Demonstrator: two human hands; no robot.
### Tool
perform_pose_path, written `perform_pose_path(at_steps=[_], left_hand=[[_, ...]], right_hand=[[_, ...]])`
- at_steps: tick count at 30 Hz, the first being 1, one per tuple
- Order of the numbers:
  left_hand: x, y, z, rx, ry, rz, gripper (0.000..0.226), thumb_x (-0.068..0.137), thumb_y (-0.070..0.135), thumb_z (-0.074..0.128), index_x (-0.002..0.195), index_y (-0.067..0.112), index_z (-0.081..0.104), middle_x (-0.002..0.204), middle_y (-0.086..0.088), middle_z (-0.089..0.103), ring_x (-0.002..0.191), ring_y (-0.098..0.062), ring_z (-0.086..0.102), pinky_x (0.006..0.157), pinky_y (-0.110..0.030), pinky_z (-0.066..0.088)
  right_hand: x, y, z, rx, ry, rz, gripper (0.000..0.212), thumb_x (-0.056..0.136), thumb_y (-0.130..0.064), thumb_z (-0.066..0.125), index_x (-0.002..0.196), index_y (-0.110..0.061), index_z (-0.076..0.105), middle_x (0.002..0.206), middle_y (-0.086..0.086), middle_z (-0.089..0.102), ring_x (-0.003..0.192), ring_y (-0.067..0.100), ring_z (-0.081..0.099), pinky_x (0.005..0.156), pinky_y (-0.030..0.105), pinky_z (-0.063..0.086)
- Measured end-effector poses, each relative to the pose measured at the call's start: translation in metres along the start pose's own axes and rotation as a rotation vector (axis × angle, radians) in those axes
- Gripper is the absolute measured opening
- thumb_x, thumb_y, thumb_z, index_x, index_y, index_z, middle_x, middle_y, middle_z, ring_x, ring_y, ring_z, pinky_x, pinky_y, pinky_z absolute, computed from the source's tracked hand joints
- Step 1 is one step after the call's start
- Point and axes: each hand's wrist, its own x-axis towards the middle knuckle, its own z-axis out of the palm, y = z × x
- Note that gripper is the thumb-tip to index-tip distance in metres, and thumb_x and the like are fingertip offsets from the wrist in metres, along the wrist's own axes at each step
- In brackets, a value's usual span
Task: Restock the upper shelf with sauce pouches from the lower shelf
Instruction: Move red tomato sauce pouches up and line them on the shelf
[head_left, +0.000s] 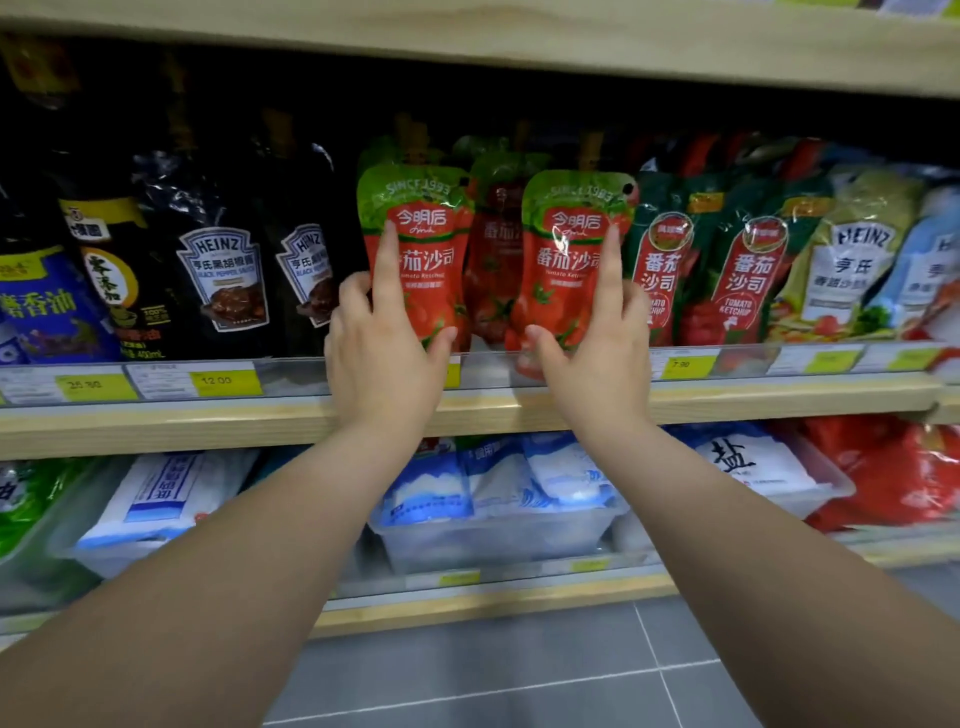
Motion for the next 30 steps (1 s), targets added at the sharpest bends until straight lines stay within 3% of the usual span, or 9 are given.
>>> perform_pose_path(at_steps=[3, 10, 17, 22, 30], left_hand=[[0.003, -0.004, -0.002, -0.001, -0.019, 0.011, 0.099, 0.077, 0.037, 0.074, 0.148, 0.036, 0.006, 0.125, -0.014, 0.045, 0.111, -0.033, 0.048, 0.092, -0.048, 0.043], [0.012, -0.015, -0.014, 0.002, -0.066, 0.089, 0.102, 0.072, 0.044, 0.077, 0.144, 0.048, 0.005, 0.114, -0.010, 0.048, 0.102, -0.031, 0.054, 0.087, -0.052, 0.045], [0.016, -0.028, -0.026, 0.006, -0.103, 0.112, 0.097, 0.074, 0.049, 0.073, 0.141, 0.055, 0.003, 0.117, -0.005, 0.048, 0.105, -0.029, 0.053, 0.089, -0.056, 0.045], [0.016, -0.036, -0.026, -0.041, -0.135, 0.124, 0.091, 0.079, 0.042, 0.070, 0.141, 0.054, 0.006, 0.118, 0.001, 0.048, 0.099, -0.011, 0.044, 0.088, -0.058, 0.046], [0.015, -0.039, -0.030, -0.051, -0.141, 0.113, 0.086, 0.082, 0.030, 0.071, 0.146, 0.043, 0.014, 0.122, -0.006, 0.051, 0.097, -0.018, 0.049, 0.085, -0.042, 0.048]], right_hand=[[0.004, 0.000, 0.002, 0.013, 0.000, 0.002, 0.104, 0.079, -0.028, 0.074, 0.145, -0.040, -0.005, 0.118, 0.010, 0.046, 0.101, 0.024, 0.049, 0.086, 0.042, 0.047], [0.010, -0.005, 0.008, 0.022, -0.038, 0.031, 0.108, 0.076, -0.025, 0.078, 0.144, -0.044, -0.004, 0.109, 0.006, 0.050, 0.081, 0.017, 0.052, 0.065, 0.029, 0.041], [0.011, -0.010, 0.010, 0.097, -0.085, 0.070, 0.107, 0.077, -0.022, 0.076, 0.142, -0.050, -0.004, 0.113, 0.003, 0.048, 0.087, 0.017, 0.055, 0.072, 0.036, 0.052], [0.010, -0.016, 0.010, 0.099, -0.106, 0.062, 0.107, 0.077, -0.021, 0.076, 0.142, -0.049, -0.004, 0.118, 0.005, 0.048, 0.089, 0.019, 0.056, 0.074, 0.043, 0.054], [0.004, -0.016, 0.009, 0.052, -0.106, -0.006, 0.102, 0.080, -0.026, 0.074, 0.147, -0.039, -0.002, 0.120, 0.009, 0.048, 0.091, 0.019, 0.054, 0.077, 0.038, 0.051]])
